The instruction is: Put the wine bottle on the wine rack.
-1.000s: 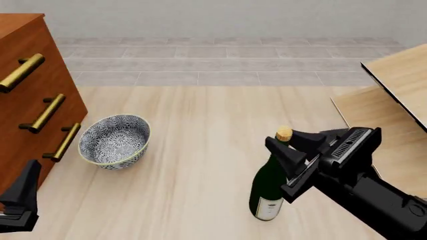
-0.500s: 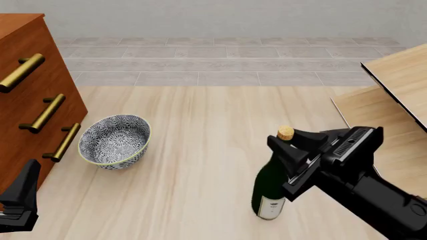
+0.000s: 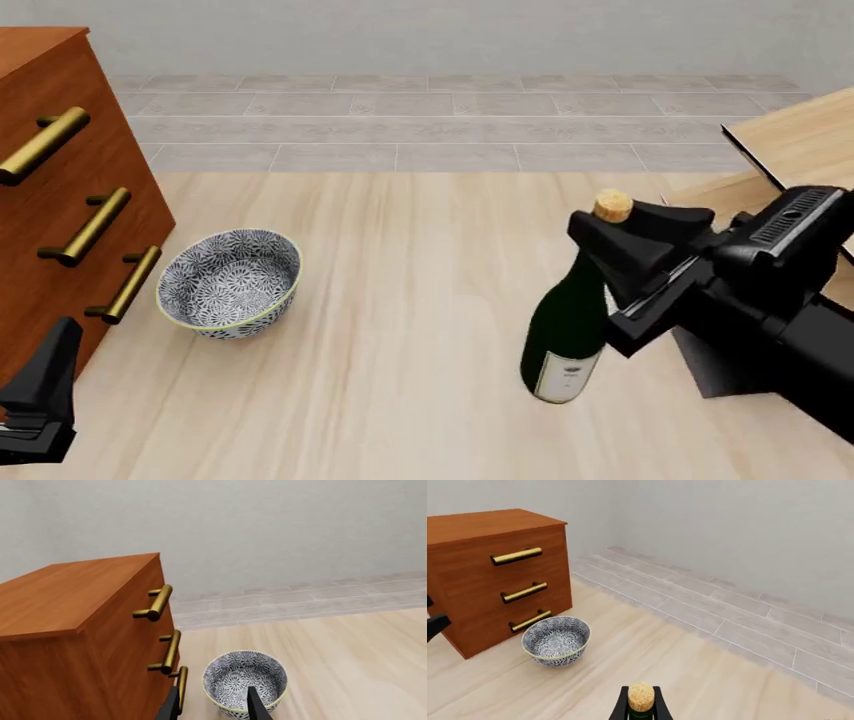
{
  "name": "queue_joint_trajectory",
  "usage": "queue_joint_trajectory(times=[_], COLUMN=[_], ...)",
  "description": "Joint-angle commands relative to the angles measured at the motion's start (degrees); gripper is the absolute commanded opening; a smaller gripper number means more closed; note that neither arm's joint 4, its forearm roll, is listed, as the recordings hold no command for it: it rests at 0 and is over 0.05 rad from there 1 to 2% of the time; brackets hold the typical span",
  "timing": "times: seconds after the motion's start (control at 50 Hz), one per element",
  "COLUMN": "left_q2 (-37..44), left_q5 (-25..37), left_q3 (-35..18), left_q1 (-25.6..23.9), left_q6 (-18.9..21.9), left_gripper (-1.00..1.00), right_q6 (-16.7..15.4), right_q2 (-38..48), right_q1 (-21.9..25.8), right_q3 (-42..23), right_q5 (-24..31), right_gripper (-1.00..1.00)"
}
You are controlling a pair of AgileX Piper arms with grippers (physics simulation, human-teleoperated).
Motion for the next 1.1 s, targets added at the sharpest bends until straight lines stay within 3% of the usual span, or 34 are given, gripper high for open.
queue_joint_trajectory(times=[0.02,0.22,0.26,0.28,0.34,0.36,0.5,0.56,0.58,0.66,0.82,1.1], left_q2=[-0.01,-0.01,-0.01,-0.01,-0.01,-0.01,-0.01,-0.01,-0.01,-0.01,-0.01,-0.01], left_q5=[0.22,0.34,0.44,0.53,0.67,0.76,0.81,0.86,0.83,0.86,0.56,0.11], left_q3=[-0.46,-0.15,-0.13,-0.16,-0.29,-0.34,-0.39,-0.50,-0.49,-0.63,-0.50,0.03], left_q1=[-0.60,-1.72,-2.10,-2.40,-2.54,-2.84,-3.23,-3.38,-3.46,-3.60,-4.20,-4.90], left_q6=[-0.17,-0.66,-0.73,-0.67,-0.78,-0.80,-0.72,-0.83,-0.83,-0.96,-1.14,-1.45], left_gripper=[1.00,1.00,1.00,1.00,1.00,1.00,1.00,1.00,1.00,1.00,1.00,1.00], right_q6=[3.50,8.27,9.98,12.31,12.93,15.05,16.54,18.01,19.88,19.63,24.68,26.70], right_q2=[-5.03,-7.22,-7.75,-8.19,-8.59,-8.79,-9.17,-9.11,-8.98,-8.63,-7.78,-6.63], right_q1=[-3.06,-9.23,-10.19,-11.23,-13.12,-14.38,-17.00,-18.61,-19.34,-22.15,-27.41,-34.91], right_q3=[-6.39,-10.97,-11.70,-12.37,-13.20,-13.99,-16.56,-18.18,-18.69,-20.66,-24.46,-33.68], right_q5=[8.70,15.00,16.01,16.99,18.05,18.97,22.08,23.81,24.37,26.21,29.96,38.09], right_gripper=[-1.00,-1.00,-1.00,-1.00,-1.00,-1.00,-1.00,-1.00,-1.00,-1.00,-1.00,-1.00])
